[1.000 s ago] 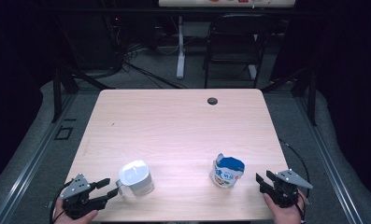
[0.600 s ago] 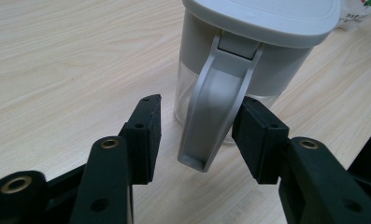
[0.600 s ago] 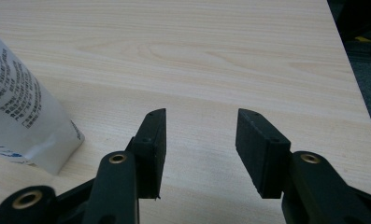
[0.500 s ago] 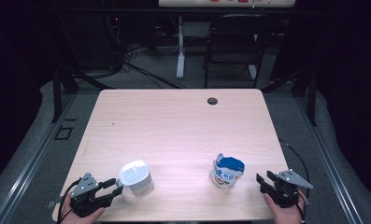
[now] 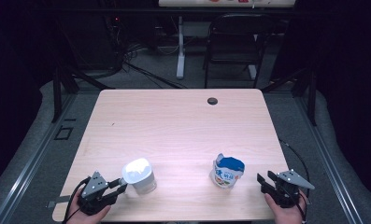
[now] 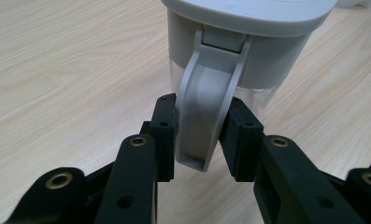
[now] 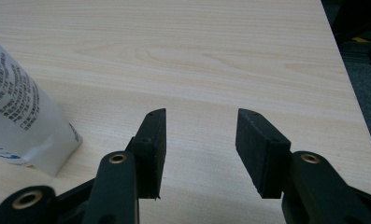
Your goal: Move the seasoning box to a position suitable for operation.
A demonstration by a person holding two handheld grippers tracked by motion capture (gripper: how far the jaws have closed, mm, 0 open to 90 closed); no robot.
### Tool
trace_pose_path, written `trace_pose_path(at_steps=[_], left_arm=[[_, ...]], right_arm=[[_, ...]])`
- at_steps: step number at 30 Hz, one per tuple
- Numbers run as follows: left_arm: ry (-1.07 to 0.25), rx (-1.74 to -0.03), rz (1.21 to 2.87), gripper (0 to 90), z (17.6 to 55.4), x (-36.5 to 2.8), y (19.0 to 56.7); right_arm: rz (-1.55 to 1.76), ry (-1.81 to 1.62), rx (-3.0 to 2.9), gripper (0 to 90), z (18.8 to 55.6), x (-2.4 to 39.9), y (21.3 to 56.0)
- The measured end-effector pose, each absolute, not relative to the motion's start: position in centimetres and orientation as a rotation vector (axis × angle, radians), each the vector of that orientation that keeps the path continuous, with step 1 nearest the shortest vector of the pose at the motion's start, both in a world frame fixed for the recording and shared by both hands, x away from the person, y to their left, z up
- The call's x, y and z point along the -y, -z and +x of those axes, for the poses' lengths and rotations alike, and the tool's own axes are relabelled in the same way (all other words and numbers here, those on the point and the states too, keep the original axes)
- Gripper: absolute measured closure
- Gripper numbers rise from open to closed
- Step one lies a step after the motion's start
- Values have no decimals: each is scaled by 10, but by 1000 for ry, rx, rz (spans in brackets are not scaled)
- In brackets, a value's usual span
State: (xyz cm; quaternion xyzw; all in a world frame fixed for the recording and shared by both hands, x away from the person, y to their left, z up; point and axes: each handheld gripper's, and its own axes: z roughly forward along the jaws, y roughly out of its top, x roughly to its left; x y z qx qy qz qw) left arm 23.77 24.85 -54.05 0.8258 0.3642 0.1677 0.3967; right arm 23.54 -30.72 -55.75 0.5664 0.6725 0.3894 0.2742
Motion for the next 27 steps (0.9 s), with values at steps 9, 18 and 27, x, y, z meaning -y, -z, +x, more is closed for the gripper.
trace_pose_path(at_steps=[9,18,27], left_arm=[[-403,-856,2124,688,252,-230,539],[-377,-771,2144,688,258,-205,538],[-354,-722,2147,689,257,-191,541]], right_arm=[[1528,-1050,-1803,535,235,308,557],[1528,-1047,-1808,535,235,309,558],[1521,-1050,-1811,535,235,308,558]])
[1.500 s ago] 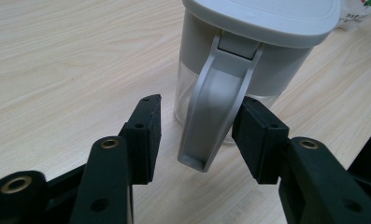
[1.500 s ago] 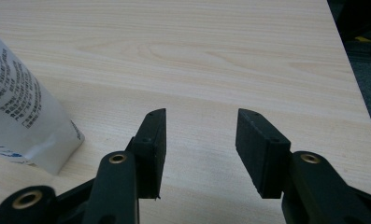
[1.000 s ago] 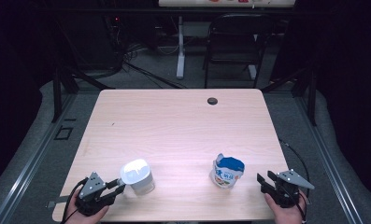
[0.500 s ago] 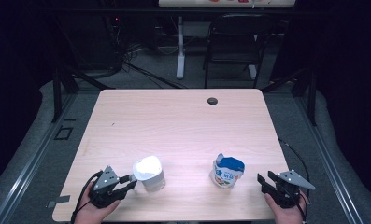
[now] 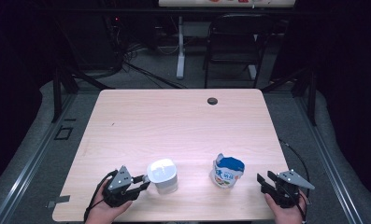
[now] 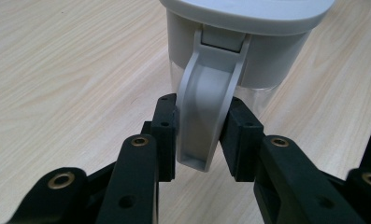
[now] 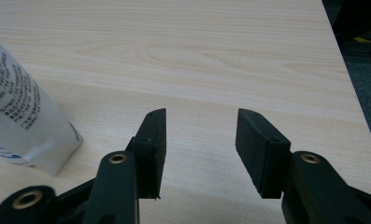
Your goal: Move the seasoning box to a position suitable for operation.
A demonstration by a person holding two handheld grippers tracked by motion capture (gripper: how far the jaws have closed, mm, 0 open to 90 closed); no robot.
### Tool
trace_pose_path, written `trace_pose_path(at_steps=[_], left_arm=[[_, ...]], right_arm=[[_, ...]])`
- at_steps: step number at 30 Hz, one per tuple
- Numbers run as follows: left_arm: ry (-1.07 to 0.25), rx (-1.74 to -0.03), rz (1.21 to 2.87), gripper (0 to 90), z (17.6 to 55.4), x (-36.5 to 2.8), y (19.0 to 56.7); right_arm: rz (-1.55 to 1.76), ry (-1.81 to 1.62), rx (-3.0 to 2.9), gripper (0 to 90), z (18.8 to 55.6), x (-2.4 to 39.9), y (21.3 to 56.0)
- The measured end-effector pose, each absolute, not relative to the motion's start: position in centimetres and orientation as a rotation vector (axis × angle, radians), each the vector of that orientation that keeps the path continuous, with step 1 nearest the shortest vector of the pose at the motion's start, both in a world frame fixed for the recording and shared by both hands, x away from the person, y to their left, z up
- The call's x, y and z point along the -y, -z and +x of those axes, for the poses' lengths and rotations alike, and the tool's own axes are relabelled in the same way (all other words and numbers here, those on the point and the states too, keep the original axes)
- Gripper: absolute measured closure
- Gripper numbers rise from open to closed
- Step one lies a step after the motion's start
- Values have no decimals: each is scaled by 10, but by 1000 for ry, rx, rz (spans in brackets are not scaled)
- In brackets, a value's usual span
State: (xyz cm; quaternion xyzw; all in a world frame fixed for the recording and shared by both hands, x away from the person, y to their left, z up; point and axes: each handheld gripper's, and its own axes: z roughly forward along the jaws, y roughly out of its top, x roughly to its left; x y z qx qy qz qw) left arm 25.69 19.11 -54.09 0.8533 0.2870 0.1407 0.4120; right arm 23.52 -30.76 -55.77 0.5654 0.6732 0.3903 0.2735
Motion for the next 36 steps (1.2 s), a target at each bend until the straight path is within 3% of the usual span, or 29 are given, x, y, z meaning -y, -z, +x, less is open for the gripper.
trace_pose_path(at_steps=[18,24,36], left_arm=[[-331,-703,2130,682,254,-183,543],[-299,-721,2069,586,251,-191,533],[-326,-745,1973,556,254,-204,506]], right_arm=[[1512,-1049,-1833,535,237,303,560],[1511,-1048,-1837,535,237,303,560],[1520,-1057,-1831,535,236,302,561]])
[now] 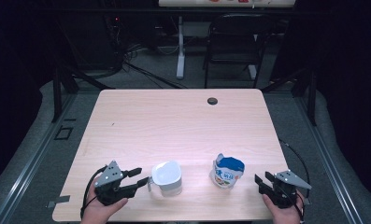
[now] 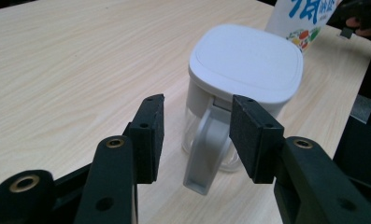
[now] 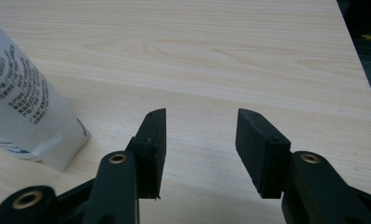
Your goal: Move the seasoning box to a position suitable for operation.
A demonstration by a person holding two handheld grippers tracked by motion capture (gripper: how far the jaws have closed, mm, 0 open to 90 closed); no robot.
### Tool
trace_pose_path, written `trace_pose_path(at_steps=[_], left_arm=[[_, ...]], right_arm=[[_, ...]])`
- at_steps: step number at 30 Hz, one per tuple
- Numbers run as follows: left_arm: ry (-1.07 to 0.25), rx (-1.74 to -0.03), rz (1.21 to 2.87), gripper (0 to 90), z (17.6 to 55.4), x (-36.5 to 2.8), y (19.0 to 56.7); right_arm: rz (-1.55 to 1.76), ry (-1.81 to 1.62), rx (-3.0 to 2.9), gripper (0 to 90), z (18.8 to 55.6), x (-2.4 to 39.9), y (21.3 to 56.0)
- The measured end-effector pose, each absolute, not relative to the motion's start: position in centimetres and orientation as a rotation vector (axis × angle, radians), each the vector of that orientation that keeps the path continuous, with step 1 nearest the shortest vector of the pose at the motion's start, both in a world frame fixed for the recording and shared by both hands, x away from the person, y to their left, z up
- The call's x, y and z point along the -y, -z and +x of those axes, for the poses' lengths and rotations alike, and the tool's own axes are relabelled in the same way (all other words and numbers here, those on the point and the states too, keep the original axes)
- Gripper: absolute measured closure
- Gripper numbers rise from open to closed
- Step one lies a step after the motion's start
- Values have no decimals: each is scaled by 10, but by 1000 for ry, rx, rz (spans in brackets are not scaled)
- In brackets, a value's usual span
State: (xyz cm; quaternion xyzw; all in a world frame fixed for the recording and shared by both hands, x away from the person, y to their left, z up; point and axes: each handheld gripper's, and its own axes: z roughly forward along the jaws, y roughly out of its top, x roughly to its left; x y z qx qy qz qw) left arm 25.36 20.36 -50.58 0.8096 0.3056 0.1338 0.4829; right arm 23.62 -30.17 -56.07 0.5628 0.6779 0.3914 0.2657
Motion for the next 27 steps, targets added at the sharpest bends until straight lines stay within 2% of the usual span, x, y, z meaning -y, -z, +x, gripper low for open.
trace_pose_path(at_steps=[3,8,12,27], left_arm=[[-326,-740,1964,588,256,-202,500],[-302,-707,1969,802,259,-194,488],[-294,-693,1971,899,260,-189,482],[-303,-656,2061,900,261,-171,490]], right_arm=[[1519,-1053,-1835,535,236,302,561],[1521,-1054,-1834,535,236,302,561],[1516,-1062,-1825,532,235,302,560],[1503,-1057,-1824,532,234,302,556]])
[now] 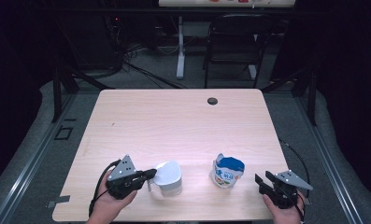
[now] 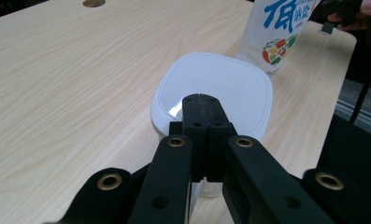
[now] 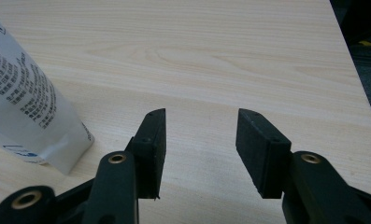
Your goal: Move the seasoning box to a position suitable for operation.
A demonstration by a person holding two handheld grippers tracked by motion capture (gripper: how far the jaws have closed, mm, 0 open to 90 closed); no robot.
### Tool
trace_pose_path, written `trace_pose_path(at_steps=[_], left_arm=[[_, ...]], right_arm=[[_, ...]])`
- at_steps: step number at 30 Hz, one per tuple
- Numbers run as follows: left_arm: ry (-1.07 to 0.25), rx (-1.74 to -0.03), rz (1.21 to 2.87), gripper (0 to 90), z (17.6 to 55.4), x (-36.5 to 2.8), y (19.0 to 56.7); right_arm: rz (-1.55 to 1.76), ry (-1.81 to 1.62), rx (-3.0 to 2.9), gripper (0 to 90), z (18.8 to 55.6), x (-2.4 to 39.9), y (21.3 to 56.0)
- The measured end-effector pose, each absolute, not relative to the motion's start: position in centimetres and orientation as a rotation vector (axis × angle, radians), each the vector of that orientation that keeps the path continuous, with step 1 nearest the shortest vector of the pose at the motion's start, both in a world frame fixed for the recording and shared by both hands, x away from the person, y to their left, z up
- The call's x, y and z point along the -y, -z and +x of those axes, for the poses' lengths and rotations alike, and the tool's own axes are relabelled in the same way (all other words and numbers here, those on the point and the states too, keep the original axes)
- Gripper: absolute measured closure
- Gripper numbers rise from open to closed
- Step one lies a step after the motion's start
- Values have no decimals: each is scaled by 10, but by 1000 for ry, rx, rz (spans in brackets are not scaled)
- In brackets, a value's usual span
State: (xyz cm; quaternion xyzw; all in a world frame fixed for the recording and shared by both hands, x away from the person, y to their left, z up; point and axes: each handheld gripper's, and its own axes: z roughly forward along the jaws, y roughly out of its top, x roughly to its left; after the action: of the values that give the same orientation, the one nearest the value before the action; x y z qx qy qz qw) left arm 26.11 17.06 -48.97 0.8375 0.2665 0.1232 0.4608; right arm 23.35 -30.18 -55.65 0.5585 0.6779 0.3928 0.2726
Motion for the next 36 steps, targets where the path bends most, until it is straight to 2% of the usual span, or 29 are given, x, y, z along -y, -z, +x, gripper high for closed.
trace_pose_path(at_steps=[15,25,36], left_arm=[[-294,-667,2057,900,264,-173,490],[-289,-658,2054,900,263,-175,490],[-274,-667,2059,900,266,-173,489]], right_arm=[[1472,-1069,-1821,533,231,300,551],[1415,-1143,-1770,572,219,291,510],[1438,-1199,-1778,640,219,287,487]])
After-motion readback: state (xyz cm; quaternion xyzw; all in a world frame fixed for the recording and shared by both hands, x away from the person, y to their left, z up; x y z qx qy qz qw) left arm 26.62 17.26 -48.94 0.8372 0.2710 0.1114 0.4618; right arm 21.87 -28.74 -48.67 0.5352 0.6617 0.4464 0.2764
